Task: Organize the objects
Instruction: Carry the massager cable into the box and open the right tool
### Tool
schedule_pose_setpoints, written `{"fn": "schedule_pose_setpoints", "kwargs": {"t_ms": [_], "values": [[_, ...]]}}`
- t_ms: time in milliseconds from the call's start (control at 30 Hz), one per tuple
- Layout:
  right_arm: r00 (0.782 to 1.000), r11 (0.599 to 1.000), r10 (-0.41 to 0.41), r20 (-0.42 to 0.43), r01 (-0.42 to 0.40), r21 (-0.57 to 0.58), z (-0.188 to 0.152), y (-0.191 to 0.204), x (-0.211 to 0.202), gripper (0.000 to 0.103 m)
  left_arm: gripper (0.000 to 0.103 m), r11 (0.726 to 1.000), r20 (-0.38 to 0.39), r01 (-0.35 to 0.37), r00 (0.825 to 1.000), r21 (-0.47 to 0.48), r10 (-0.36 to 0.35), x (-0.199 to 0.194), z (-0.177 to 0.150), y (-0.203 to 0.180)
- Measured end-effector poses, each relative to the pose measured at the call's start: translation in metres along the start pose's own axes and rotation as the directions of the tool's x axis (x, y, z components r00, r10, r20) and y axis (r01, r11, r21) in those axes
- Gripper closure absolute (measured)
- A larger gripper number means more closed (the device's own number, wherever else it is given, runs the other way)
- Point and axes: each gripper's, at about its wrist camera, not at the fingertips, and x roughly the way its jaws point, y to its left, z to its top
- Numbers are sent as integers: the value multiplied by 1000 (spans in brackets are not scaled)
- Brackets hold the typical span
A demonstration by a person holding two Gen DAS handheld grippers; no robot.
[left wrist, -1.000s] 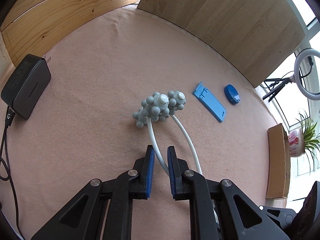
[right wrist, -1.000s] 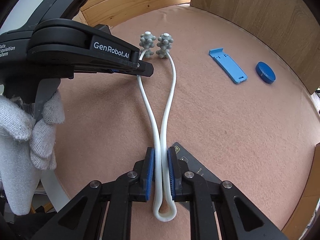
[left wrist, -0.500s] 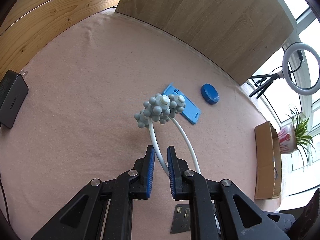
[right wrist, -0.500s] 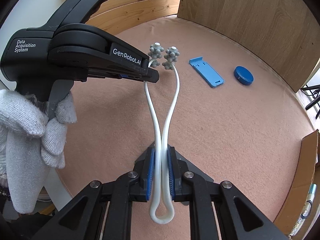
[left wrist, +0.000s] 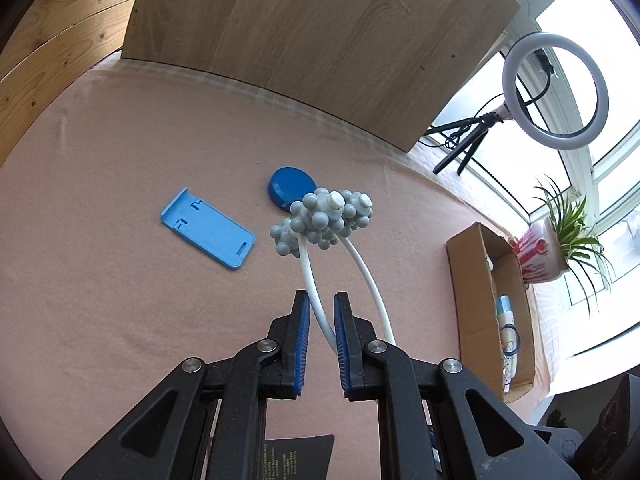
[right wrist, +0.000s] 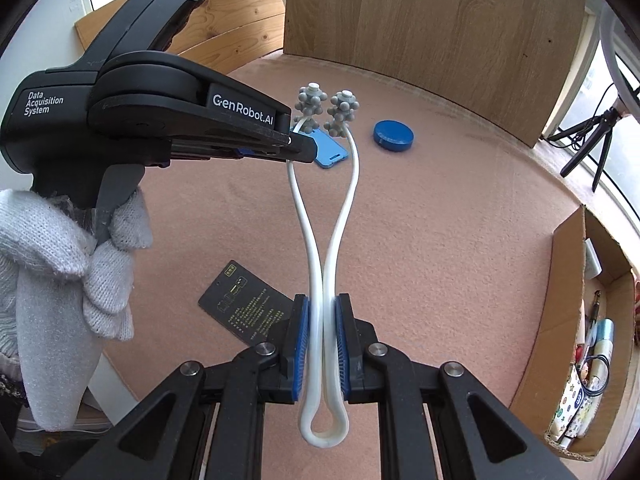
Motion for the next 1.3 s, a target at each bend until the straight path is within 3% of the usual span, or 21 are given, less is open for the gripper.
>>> {"fn": "schedule_pose_setpoints", "kwargs": {"t_ms": [333, 700, 1000, 1200, 1233, 1267, 1300], "values": [[995, 985, -87, 38, 80, 155, -29, -80, -39, 91, 90, 985, -41, 109, 994, 136, -104, 39, 12, -117], [983, 935, -177, 38, 156, 319, -65, -172, -69, 91, 91, 953, -104, 198, 979, 228, -178, 97, 10, -235], [982, 899, -190, 14, 168, 404, -84, -219, -73, 91, 92, 940, -145, 203, 975, 274, -168, 137, 6, -283], [982, 885, -190, 2, 170, 433, -91, -235, -69, 91, 92, 931, -157, 210, 973, 298, -170, 149, 5, -294], [982, 884, -187, 3, 167, 438, -91, -237, -69, 91, 87, 931, -147, 204, 975, 302, -166, 149, 5, -296], [984, 884, -177, 12, 154, 442, -92, -238, -70, 91, 66, 935, -141, 188, 978, 300, -152, 148, 6, -296], [987, 885, -161, 20, 135, 446, -92, -240, -69, 90, 53, 937, -131, 178, 981, 300, -144, 147, 6, -297]]}}
